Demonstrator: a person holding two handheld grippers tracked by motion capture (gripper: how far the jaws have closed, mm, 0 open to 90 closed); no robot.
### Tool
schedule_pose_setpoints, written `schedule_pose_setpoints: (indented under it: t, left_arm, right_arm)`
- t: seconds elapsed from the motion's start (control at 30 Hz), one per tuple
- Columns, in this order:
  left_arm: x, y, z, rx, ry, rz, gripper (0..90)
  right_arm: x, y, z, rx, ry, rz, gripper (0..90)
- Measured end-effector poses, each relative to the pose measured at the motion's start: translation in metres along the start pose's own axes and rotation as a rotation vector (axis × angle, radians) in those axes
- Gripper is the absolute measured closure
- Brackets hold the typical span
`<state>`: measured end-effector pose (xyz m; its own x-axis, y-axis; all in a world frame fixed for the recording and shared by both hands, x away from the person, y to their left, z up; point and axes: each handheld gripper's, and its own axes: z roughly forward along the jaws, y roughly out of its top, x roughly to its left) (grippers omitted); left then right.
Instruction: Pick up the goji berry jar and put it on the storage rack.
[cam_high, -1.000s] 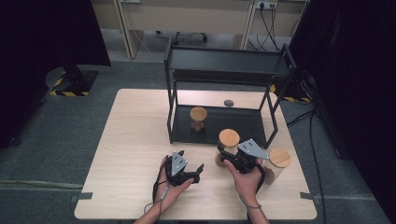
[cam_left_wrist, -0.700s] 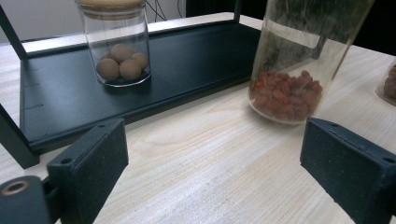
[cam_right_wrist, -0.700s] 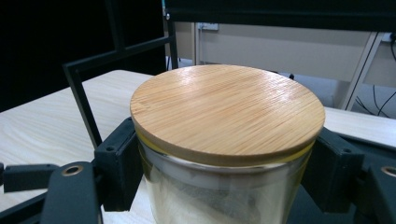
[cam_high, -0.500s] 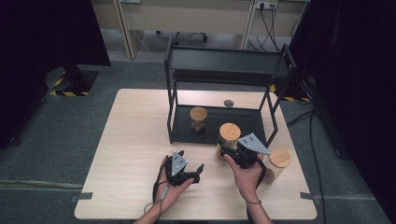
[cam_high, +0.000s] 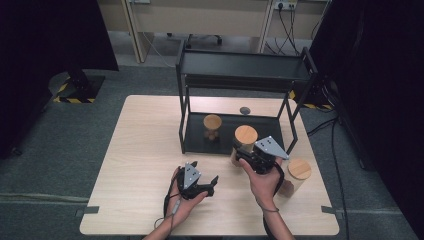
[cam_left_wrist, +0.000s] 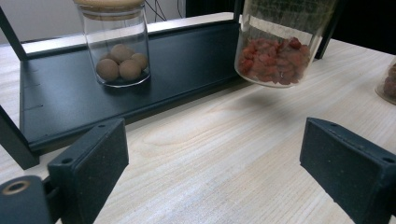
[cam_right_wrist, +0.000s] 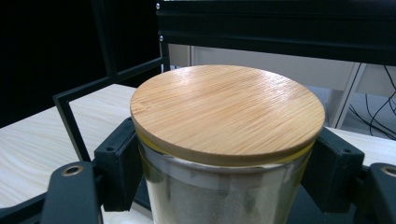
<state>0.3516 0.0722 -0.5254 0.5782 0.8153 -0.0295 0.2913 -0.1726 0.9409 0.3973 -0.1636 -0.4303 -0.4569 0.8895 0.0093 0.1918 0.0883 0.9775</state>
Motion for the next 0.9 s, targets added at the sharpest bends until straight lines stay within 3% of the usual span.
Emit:
schedule_pose_setpoints:
  t: [0.9]
  left_arm:
    - [0.0,0.0,0.0,0.0,-0.002,0.005,7.6]
  right_arm:
    - [-0.01,0.022,0.019,0.0,-0.029,0.003,25.4]
